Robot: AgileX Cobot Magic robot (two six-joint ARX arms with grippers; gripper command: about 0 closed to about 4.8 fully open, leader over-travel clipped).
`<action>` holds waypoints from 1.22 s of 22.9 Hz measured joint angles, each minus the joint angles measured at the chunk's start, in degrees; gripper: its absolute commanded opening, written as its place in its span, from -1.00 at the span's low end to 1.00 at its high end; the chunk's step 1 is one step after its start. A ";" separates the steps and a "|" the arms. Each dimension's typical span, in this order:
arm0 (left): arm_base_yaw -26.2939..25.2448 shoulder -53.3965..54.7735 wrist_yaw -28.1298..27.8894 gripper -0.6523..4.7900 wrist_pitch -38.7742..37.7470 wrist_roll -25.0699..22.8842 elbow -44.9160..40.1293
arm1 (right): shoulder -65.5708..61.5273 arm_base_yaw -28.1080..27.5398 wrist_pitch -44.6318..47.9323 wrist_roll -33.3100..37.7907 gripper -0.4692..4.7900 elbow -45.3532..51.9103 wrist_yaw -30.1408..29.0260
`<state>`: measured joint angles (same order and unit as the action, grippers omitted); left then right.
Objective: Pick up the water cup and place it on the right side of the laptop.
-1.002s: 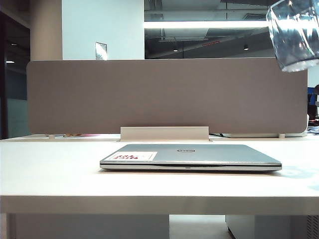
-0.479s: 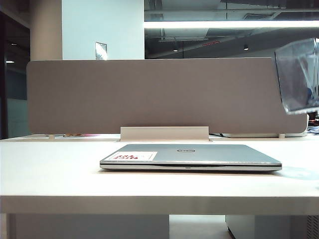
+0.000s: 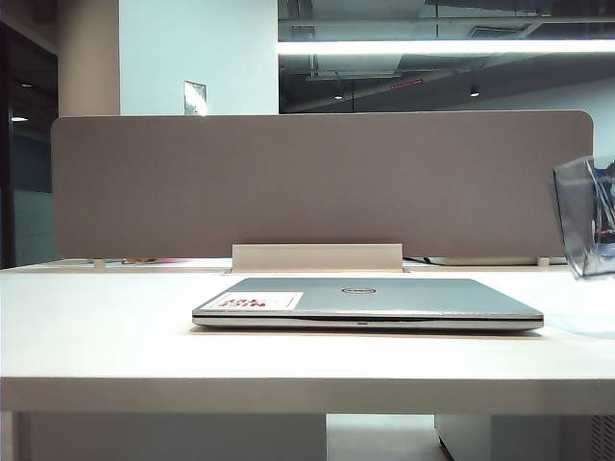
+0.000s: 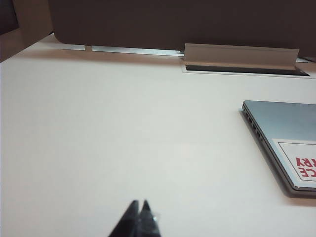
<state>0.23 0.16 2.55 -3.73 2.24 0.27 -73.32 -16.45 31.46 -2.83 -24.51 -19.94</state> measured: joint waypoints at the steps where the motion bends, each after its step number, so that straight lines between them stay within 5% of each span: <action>1: 0.00 0.00 0.00 -0.77 0.00 0.00 0.00 | -1.62 -0.07 0.83 0.02 -0.83 0.00 -0.09; 28: 0.00 0.00 -0.02 -0.77 -0.02 -0.02 0.00 | -25.18 0.02 33.88 0.35 -0.83 -0.11 -2.64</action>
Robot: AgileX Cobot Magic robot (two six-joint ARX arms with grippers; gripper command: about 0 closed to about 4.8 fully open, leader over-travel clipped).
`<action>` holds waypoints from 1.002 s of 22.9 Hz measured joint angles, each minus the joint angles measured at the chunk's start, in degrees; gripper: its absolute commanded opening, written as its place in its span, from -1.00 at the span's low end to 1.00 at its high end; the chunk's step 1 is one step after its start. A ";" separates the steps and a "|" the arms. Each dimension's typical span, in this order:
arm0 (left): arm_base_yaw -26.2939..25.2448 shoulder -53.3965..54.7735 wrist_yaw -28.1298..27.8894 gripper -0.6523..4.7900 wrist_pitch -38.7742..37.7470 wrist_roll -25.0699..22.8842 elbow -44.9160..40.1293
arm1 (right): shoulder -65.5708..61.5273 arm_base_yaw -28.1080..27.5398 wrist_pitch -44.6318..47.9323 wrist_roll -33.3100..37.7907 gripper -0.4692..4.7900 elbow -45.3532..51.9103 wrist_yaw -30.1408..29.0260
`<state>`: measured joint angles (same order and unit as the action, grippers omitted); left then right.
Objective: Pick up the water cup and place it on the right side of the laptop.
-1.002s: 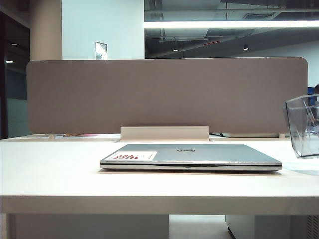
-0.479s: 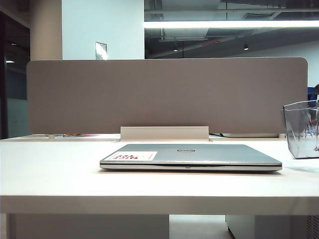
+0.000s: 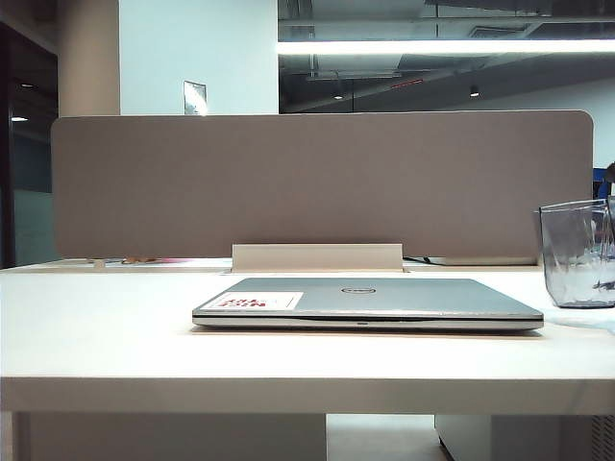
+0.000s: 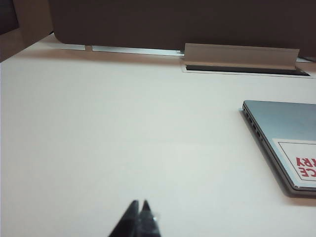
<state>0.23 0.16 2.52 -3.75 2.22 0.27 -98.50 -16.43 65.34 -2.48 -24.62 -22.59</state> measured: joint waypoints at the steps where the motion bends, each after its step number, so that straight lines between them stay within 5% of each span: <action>1: 0.00 0.00 0.02 -0.77 0.00 0.00 0.00 | -1.09 0.00 1.22 0.37 -0.83 0.00 -0.13; 8: 0.00 0.02 0.02 -0.77 -0.02 0.02 0.00 | -8.76 0.00 12.04 2.93 -0.83 -0.02 -0.04; 23: 0.00 0.02 0.04 -0.77 -1.40 0.02 0.00 | -12.26 0.44 14.05 4.15 -0.82 -1.11 0.24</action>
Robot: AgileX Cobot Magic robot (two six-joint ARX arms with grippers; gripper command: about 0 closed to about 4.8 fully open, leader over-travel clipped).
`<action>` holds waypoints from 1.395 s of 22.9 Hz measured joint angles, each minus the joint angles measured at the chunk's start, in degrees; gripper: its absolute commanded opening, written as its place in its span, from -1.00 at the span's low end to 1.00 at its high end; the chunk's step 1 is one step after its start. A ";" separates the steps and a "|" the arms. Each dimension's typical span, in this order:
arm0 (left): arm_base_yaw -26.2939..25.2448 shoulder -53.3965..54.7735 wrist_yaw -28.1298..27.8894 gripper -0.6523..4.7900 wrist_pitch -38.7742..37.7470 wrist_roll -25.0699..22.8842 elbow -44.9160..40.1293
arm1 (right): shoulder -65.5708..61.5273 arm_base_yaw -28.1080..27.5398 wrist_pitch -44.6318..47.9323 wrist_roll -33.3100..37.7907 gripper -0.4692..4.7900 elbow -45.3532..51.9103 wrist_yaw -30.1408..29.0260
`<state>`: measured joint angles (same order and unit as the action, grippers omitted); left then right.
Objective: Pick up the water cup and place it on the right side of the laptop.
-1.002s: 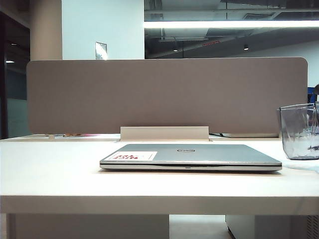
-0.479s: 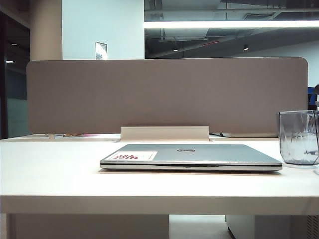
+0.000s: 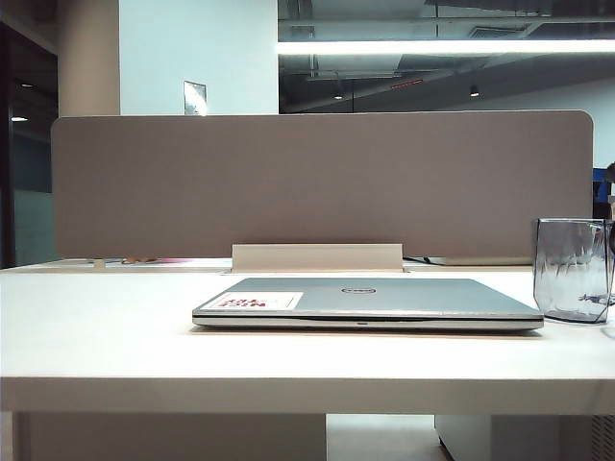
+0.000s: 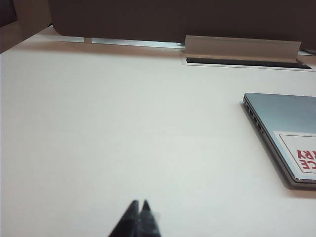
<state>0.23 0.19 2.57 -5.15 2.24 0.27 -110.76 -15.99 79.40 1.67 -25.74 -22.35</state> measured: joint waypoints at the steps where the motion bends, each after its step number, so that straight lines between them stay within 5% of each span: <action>1: 0.00 0.00 -0.02 -0.77 -0.02 0.00 0.00 | 0.00 0.00 0.00 0.00 -0.82 0.00 0.00; 10: 0.00 0.00 0.00 -0.77 -0.02 0.00 0.00 | 0.00 -0.02 0.00 -0.02 -0.62 0.04 0.07; 32: 0.00 -0.02 -0.02 -0.77 -0.02 0.00 0.00 | 1.97 0.31 -0.31 1.57 -0.49 1.62 -0.70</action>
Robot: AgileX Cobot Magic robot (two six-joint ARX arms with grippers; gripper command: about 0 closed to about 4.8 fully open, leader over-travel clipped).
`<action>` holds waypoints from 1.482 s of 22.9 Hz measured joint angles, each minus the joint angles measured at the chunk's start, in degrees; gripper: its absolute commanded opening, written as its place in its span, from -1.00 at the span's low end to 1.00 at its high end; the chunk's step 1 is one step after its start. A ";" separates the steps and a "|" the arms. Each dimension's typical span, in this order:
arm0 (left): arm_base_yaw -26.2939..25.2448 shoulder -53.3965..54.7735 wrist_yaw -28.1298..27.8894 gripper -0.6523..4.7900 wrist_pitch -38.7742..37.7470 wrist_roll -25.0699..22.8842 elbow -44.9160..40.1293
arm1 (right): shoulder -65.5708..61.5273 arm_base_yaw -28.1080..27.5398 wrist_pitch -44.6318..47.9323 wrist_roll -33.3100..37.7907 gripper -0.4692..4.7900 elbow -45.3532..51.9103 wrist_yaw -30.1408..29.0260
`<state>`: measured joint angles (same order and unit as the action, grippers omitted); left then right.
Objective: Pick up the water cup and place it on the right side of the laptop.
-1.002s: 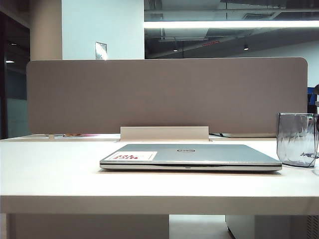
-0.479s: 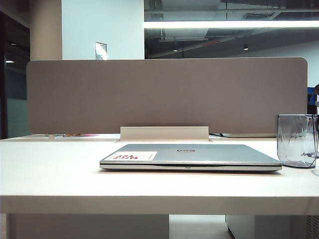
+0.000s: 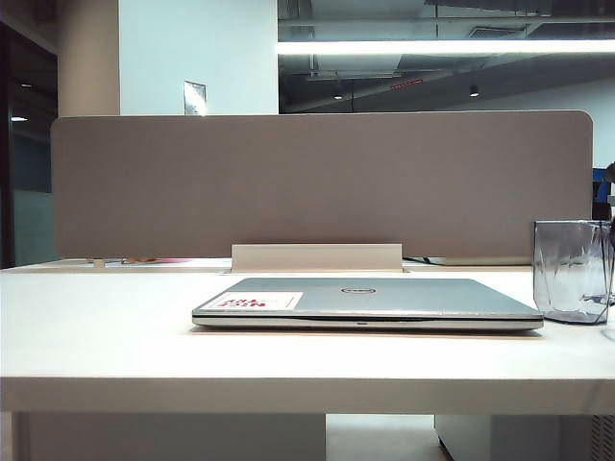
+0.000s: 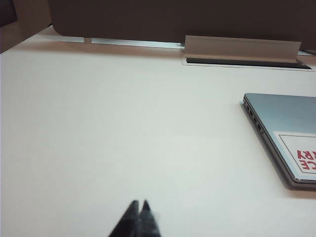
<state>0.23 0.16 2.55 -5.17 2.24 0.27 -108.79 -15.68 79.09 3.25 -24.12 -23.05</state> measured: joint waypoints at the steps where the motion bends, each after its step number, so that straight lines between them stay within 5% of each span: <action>1: 0.02 0.00 0.02 -0.77 -0.02 0.00 0.00 | 0.57 0.00 -0.02 0.00 -0.50 0.39 0.04; 18: 0.02 0.02 1.16 -0.77 -0.02 0.02 0.00 | 3.87 0.00 -0.11 -0.20 -0.50 8.07 1.18; 22: 0.00 0.00 1.25 -0.77 -0.02 0.02 0.00 | 4.33 0.00 -0.15 0.11 -0.86 11.65 1.40; 34: 0.00 0.00 1.33 -0.77 -0.68 0.02 0.00 | 22.32 -0.09 -0.07 2.82 -0.86 20.09 3.74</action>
<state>0.23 0.16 3.88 -5.85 2.26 0.27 -86.48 -15.77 79.02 6.07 -4.03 -19.31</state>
